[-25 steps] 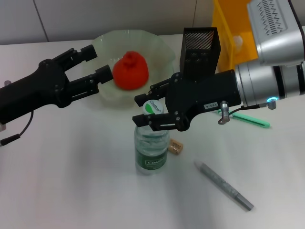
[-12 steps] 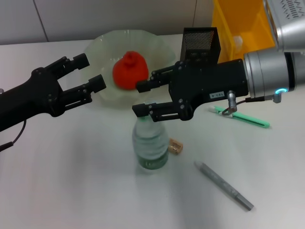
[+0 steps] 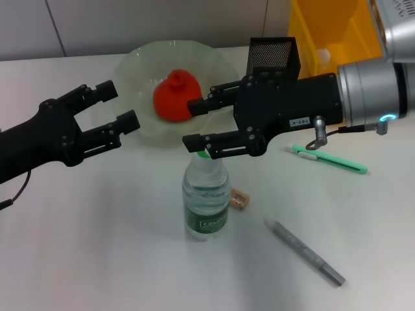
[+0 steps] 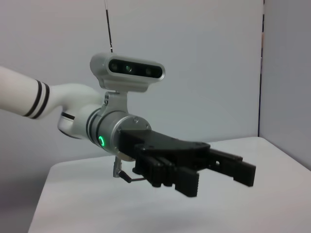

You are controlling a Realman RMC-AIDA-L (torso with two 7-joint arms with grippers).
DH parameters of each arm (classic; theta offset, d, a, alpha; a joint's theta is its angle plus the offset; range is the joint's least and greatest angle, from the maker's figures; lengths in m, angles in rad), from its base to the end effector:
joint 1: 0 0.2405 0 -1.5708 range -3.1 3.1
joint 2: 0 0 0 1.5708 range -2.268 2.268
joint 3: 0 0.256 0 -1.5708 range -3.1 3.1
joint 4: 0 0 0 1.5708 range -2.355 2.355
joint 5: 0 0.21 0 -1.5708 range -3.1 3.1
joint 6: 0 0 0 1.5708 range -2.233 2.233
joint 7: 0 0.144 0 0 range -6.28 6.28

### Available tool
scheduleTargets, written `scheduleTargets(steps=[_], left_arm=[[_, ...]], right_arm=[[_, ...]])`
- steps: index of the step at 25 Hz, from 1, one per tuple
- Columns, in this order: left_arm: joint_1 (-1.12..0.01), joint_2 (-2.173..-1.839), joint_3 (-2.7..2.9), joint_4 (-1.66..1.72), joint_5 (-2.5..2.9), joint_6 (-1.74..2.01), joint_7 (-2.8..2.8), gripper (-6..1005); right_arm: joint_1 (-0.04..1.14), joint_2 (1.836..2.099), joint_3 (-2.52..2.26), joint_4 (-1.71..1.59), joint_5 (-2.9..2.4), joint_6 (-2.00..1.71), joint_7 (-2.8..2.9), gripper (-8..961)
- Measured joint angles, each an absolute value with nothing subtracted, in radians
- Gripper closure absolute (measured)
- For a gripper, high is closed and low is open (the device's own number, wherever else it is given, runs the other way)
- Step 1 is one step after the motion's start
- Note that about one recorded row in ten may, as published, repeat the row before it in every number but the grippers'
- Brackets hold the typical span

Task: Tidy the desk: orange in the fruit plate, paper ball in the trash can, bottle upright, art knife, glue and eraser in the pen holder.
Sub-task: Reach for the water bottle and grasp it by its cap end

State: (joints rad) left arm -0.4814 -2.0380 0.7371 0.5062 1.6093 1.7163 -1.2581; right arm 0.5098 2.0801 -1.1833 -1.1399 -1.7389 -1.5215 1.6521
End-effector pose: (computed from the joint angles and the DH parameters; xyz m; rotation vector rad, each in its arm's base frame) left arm -0.2472 0.3140 0.0215 -2.5498 -0.5294 -1.2154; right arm 0.1444 0.3407 0.0079 -2.9219 0.1822 0.6821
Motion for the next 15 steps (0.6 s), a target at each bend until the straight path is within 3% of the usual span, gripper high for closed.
scheduleTargets(steps=[15], left_arm=[[-0.503, -2.021, 0.846, 0.556, 1.685, 1.701, -1.241, 135]], right_arm=[[0.376, 2.079, -0.756, -1.389, -1.768, -1.938, 1.753, 359]])
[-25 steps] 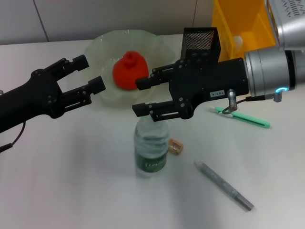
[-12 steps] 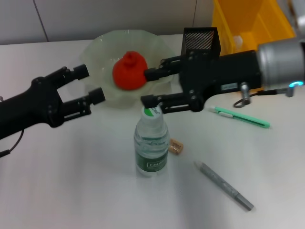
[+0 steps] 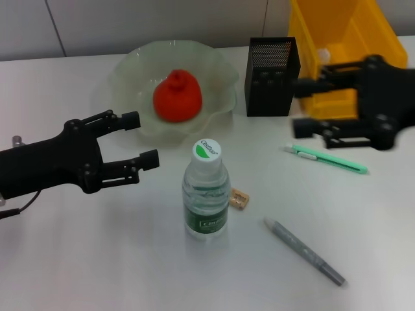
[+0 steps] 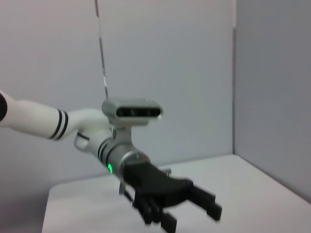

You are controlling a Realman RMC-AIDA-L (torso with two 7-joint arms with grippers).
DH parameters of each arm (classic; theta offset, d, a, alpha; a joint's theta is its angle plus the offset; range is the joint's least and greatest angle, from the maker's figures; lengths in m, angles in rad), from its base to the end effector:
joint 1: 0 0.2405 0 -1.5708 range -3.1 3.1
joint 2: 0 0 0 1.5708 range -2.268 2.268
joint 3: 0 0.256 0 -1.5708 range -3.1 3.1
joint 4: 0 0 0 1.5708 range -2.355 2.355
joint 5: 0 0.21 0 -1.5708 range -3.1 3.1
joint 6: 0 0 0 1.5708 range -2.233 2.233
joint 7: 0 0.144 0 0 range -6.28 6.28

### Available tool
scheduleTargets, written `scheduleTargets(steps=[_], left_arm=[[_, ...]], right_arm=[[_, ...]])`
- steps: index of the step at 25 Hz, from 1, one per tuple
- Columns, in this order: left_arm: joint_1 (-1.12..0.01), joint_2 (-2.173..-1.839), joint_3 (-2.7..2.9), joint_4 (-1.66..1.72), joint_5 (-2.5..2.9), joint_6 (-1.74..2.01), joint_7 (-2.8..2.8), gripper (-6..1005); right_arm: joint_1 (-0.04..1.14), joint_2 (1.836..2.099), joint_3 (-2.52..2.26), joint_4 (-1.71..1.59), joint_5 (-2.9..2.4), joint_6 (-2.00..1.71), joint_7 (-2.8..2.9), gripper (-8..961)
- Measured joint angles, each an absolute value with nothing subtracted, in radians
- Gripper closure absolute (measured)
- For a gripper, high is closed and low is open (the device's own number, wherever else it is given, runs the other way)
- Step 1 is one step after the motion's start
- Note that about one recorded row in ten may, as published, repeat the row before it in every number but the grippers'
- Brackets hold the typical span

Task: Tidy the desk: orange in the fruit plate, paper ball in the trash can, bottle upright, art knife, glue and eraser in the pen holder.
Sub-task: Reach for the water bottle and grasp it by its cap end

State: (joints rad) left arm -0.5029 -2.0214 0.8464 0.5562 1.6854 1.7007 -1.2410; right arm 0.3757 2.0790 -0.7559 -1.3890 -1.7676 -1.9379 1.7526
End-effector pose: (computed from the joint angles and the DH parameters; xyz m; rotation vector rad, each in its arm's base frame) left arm -0.2416 0.3147 0.0108 -2.7419 -0.4184 -1.0369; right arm 0.1879 0.2885 0.1064 -2.8205 0.2538 0.7438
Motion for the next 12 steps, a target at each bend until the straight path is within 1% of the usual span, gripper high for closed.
scheduleTargets(steps=[6, 9, 12], left_arm=[[-0.523, -2.024, 0.87, 0.573, 1.707, 1.703, -1.255, 136], [-0.551, -2.051, 0.872, 0.582, 1.76, 1.69, -1.258, 136], [-0.551, -2.051, 0.872, 0.582, 1.76, 1.69, -1.258, 135]], right_arm=[[0.338, 2.079, -0.644, -1.411, -1.883, -2.052, 1.752, 359], [0.318, 2.079, -0.631, -1.388, -1.932, -2.066, 1.746, 359], [0.299, 2.079, -0.63, -1.377, -1.963, -2.071, 1.73, 359]])
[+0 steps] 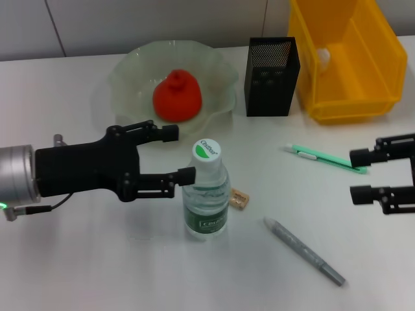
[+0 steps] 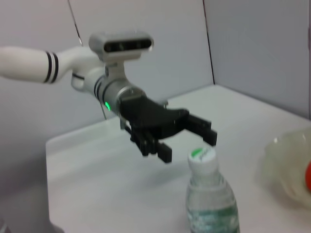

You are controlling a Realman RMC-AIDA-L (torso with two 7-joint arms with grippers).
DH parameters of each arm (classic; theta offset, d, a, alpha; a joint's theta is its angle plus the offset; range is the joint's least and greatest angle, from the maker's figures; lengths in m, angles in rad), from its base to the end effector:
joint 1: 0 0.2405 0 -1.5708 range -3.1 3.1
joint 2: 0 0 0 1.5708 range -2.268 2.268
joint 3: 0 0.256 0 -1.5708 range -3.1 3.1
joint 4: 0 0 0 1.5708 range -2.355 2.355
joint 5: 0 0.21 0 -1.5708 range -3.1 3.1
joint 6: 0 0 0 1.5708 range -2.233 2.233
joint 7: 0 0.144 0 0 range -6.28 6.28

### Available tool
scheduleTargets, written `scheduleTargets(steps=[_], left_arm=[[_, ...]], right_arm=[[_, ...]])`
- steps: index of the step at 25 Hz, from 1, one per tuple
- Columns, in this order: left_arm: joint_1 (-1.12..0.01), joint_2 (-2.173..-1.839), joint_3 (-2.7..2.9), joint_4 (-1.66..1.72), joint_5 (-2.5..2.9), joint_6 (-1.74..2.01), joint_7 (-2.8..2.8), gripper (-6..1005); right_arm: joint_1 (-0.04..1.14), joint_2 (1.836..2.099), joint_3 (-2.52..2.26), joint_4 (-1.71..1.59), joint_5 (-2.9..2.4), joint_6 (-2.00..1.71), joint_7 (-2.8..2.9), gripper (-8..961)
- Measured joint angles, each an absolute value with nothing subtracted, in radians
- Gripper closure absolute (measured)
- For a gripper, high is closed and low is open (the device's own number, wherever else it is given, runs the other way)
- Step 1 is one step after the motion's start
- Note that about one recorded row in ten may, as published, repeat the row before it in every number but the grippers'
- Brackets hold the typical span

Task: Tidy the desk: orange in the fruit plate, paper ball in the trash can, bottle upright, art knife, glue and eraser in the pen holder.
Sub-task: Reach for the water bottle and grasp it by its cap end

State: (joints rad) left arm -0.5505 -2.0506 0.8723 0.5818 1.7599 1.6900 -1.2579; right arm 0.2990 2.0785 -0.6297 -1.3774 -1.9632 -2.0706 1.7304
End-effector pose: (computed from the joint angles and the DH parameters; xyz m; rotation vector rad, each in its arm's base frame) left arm -0.2247 0.3189 -0.0066 -2.8523 -0.3677 -0.9712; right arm 0.2423 0.2530 0.1109 -2.8437 0.5185 0.5531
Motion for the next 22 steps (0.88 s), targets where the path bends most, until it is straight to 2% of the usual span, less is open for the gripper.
scheduleTargets(steps=[3, 22], left_arm=[[-0.584, -2.066, 0.885, 0.573, 1.778, 1.678, -1.258, 135], [-0.677, -2.079, 0.949, 0.462, 1.769, 1.605, -1.273, 136]], right_arm=[[0.279, 2.08, -0.629, -1.371, -1.985, -2.074, 1.704, 360], [0.264, 2.071, -0.537, -1.274, -2.182, -2.061, 1.588, 360]])
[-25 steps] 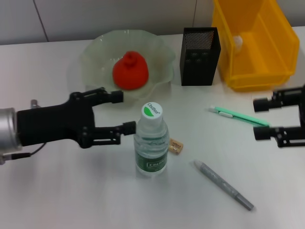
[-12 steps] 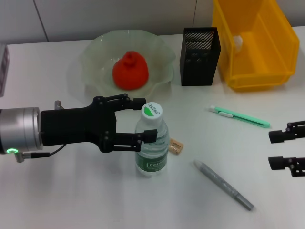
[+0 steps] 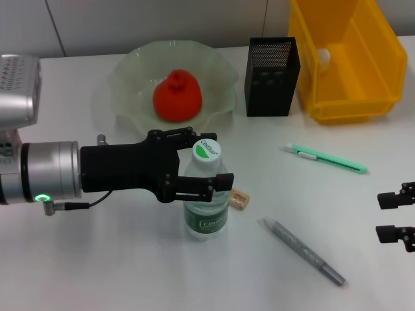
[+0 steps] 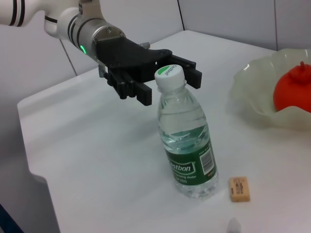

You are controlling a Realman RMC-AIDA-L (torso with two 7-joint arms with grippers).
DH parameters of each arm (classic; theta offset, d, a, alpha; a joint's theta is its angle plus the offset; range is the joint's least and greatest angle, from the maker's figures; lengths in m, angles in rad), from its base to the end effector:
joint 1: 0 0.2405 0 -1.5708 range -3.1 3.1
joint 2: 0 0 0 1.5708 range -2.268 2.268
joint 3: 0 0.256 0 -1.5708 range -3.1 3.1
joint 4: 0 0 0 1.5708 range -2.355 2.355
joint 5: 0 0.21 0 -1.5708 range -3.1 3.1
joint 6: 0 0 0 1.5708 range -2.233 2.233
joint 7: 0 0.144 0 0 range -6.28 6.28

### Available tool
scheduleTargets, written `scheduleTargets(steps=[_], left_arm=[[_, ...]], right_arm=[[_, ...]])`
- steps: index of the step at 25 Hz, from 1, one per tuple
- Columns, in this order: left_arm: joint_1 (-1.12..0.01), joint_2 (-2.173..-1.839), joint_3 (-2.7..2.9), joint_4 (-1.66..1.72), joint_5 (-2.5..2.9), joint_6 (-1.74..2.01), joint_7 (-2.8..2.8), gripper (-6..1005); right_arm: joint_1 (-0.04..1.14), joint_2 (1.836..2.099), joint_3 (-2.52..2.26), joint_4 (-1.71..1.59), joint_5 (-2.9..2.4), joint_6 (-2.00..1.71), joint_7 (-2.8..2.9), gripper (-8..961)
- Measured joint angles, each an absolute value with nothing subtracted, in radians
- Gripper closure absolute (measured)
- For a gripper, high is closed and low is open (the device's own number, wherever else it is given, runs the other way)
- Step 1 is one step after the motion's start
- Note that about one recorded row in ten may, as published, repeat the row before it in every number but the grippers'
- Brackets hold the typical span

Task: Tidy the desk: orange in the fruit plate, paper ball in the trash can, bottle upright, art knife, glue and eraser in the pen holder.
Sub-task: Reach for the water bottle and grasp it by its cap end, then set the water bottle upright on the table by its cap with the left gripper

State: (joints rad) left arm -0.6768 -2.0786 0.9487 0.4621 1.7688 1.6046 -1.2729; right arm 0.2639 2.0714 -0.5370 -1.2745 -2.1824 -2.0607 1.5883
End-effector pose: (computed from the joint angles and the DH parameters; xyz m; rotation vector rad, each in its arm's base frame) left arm -0.1941 0.3303 -0.0459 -2.9680 -0.3995 -0.9388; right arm 0.2935 0.2327 0.1040 -2.8117 0.6878 0.3825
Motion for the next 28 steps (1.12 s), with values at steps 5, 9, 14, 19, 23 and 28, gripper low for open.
scheduleTargets(steps=[5, 9, 14, 19, 23, 28], left_arm=[[-0.685, -2.079, 0.957, 0.455, 1.768, 1.593, -1.27, 136], [-0.686, -2.079, 0.963, 0.452, 1.761, 1.582, -1.251, 137], [-0.681, -2.079, 0.965, 0.445, 1.753, 1.578, -1.224, 184], [-0.67, -2.079, 0.966, 0.443, 1.746, 1.584, -1.182, 262], [-0.65, -2.079, 0.975, 0.442, 1.726, 1.59, -1.119, 350], [-0.645, -2.079, 0.99, 0.441, 1.709, 1.586, -1.1, 523]], right_arm=[[0.256, 2.07, -0.536, -1.269, -2.183, -2.053, 1.58, 360], [0.253, 2.072, -0.535, -1.264, -2.183, -2.048, 1.575, 360], [0.253, 2.072, -0.535, -1.259, -2.183, -2.038, 1.574, 360], [0.253, 2.072, -0.535, -1.259, -2.183, -2.036, 1.574, 360], [0.256, 2.071, -0.535, -1.259, -2.183, -2.034, 1.574, 360], [0.258, 2.071, -0.535, -1.259, -2.184, -2.027, 1.574, 360]])
